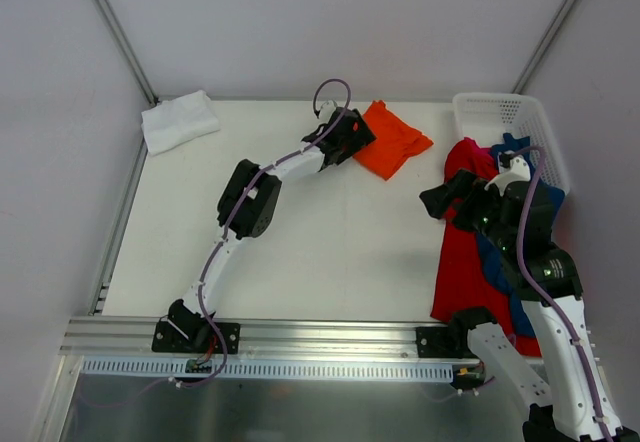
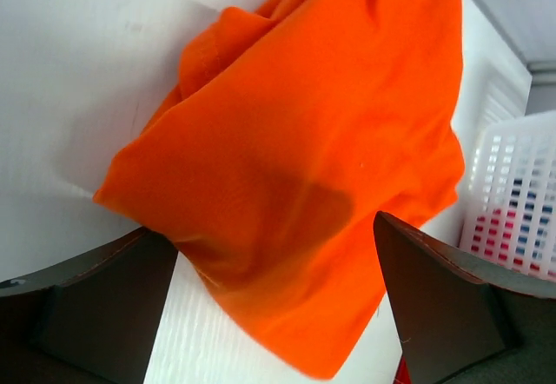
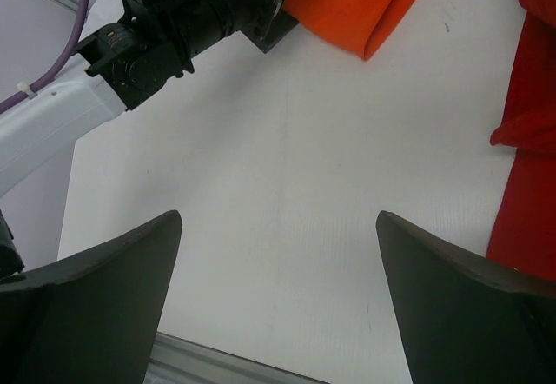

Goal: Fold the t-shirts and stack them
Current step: Neatly place the folded tshirt to the corner

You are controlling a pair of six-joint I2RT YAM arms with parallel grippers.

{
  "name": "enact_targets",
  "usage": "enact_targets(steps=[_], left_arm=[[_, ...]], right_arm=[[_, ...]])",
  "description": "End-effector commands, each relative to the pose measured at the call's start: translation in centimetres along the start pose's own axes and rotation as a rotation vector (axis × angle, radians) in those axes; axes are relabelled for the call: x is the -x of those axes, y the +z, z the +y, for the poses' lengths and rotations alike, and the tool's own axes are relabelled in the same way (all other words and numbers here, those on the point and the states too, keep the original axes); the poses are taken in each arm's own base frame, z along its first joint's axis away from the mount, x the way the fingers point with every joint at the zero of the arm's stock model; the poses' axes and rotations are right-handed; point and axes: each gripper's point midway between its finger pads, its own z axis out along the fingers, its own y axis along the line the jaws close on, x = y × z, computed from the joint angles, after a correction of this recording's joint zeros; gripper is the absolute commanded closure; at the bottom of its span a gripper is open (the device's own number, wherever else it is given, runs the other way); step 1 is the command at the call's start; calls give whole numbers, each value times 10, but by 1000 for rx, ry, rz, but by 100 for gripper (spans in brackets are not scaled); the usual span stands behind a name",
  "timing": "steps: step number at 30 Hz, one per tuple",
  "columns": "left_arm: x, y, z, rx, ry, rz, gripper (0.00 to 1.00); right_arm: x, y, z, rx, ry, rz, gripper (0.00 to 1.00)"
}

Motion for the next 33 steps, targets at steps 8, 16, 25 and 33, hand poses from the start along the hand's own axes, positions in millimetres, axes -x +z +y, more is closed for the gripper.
enact_targets(steps=[8,16,25,33], left_arm=[[18,47,26,64,-118,-8,76],[55,52,41,22,-140,36,100],[173,-1,73,-138,89,70,100],[247,-54,114,-186,294,40,100]], right_arm=[[-1,9,-13,-58,-42,9,0],[-5,14,-17,-65,-42,19,1],[-15,28,-5,22,7,36,1],[-23,29,-4,50,7,49,1]])
